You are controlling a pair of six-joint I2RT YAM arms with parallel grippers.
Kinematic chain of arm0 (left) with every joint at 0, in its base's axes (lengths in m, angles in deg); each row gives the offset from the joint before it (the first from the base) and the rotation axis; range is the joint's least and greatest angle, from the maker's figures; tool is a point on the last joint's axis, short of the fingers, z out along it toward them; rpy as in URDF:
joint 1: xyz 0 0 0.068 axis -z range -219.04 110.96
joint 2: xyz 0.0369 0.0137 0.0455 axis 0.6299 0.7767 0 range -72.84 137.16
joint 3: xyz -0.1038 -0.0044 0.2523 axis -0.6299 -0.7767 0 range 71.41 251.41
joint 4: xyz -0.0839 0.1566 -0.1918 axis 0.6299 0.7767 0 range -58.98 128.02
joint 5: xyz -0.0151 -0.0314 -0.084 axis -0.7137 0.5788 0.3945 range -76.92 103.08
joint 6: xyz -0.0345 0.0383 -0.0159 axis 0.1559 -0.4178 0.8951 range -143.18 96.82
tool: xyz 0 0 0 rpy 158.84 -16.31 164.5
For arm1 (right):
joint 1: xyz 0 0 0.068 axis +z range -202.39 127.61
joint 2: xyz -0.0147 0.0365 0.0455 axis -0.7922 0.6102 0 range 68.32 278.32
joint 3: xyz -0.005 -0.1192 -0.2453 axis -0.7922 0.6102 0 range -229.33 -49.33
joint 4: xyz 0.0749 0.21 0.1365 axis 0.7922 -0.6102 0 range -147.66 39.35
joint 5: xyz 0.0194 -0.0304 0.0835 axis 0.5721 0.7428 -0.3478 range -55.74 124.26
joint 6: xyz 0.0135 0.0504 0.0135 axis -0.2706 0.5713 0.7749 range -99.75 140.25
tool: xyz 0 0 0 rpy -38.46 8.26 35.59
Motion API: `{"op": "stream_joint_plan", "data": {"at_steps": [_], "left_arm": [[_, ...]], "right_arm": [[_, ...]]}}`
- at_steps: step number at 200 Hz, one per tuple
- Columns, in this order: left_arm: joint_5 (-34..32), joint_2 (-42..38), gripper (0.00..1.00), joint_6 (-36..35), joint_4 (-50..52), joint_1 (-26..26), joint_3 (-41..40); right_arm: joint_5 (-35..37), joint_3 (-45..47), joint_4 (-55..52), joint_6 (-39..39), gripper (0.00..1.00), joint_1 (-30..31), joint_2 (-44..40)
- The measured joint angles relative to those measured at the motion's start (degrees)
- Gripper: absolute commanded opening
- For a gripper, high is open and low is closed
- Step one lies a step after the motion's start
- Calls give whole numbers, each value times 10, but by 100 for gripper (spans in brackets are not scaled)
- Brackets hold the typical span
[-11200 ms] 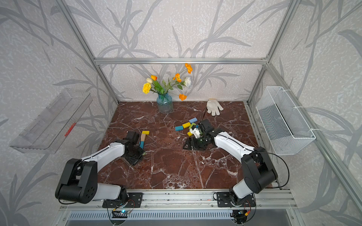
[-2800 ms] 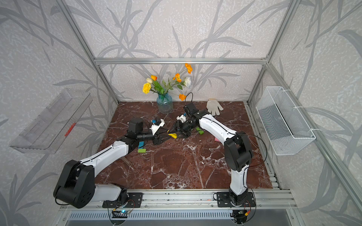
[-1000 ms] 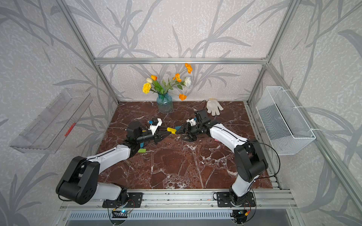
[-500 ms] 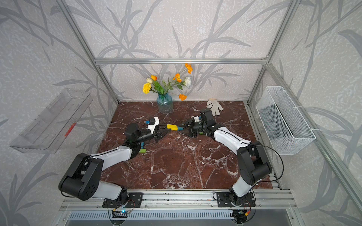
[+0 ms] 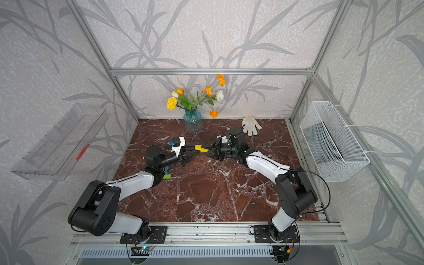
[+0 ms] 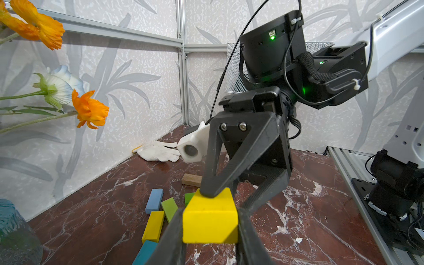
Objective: Assemble the letter c with building blocks
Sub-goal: Pick up the building block from the center of the board.
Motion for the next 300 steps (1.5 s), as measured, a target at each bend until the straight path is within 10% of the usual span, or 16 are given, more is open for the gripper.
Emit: {"op": "stream_joint_plan", "data": {"at_steps": [192,300], "left_arm": [[-32,-1,14,20,0,-3,-5],[-44,-41,68,18,90,-1,-3]], "right_arm": [[50,9,69,2,20,4,0],[67,8,33,-68,15,2,0]]}}
